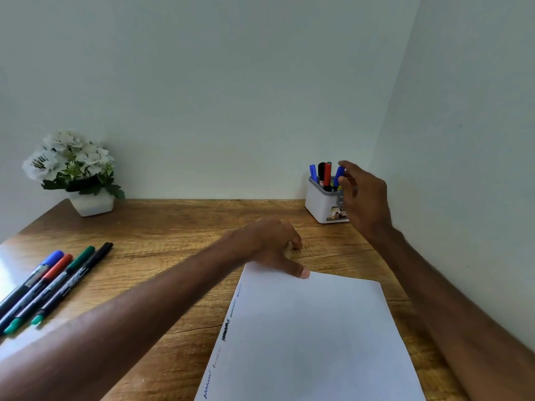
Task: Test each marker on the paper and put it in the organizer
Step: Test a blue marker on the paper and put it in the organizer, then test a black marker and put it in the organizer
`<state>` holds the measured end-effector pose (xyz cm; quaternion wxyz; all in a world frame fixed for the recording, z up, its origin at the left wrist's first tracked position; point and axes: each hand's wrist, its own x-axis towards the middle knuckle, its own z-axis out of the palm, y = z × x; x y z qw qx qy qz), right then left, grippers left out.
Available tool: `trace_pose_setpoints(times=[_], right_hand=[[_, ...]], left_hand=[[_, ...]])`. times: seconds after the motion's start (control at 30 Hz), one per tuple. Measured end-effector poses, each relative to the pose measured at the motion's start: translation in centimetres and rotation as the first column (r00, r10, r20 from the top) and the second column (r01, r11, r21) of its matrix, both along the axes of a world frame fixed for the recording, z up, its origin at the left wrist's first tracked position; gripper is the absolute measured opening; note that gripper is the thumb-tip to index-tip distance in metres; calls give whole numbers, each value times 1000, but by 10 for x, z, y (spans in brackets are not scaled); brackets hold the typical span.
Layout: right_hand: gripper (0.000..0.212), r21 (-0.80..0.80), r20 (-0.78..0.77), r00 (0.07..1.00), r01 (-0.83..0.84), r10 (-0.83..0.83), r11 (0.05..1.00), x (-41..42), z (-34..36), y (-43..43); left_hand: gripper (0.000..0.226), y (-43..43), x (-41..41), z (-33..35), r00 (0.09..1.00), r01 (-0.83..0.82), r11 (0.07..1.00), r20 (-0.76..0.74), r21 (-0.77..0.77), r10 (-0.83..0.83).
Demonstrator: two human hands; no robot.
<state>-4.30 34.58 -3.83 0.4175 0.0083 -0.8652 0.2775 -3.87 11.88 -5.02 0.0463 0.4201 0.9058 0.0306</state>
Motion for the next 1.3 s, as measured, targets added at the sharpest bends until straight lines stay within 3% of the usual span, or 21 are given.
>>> trace_pose_setpoints(times=[0.17,0.3,0.43,0.53,0.6,0.73,0.9,1.07,1.2,1.3], right_hand=[[58,1,74,997,-5,5,1000,5,-4,-7],[58,27,-70,998,7,-5,1000,14,3,-18],[46,163,-231,971,-22,60,986,31,16,-45],[40,249,-255,956,-78,144,965,44,20,-70],[38,275,-209,952,-161,222,948,54,18,-90],[31,331,-45,918,-358,394,873,73,10,-129],[21,332,231,779,-627,583,705,93,-6,-176],[20,340,430,647,-762,630,551,102,-22,-221],[32,352,510,591,-806,625,475,99,-21,-259],[56,352,557,574,-818,600,455,91,-13,-296]], left_hand=[[74,1,2,2,1000,-4,1000,2,1,4],[74,-1,3,3,1000,-9,1000,10,-12,9],[66,-6,3,6,997,-25,999,69,-23,27],[50,-20,4,5,992,-44,988,121,150,26],[42,-34,7,2,992,-72,965,116,254,43],[28,-78,12,-3,997,-72,946,25,315,68],[21,-143,15,-3,989,-125,910,-22,394,145],[16,-205,5,2,958,-213,857,-75,469,278],[15,-250,-6,11,896,-318,772,-91,551,434],[13,-279,-13,18,825,-394,612,-30,686,565]])
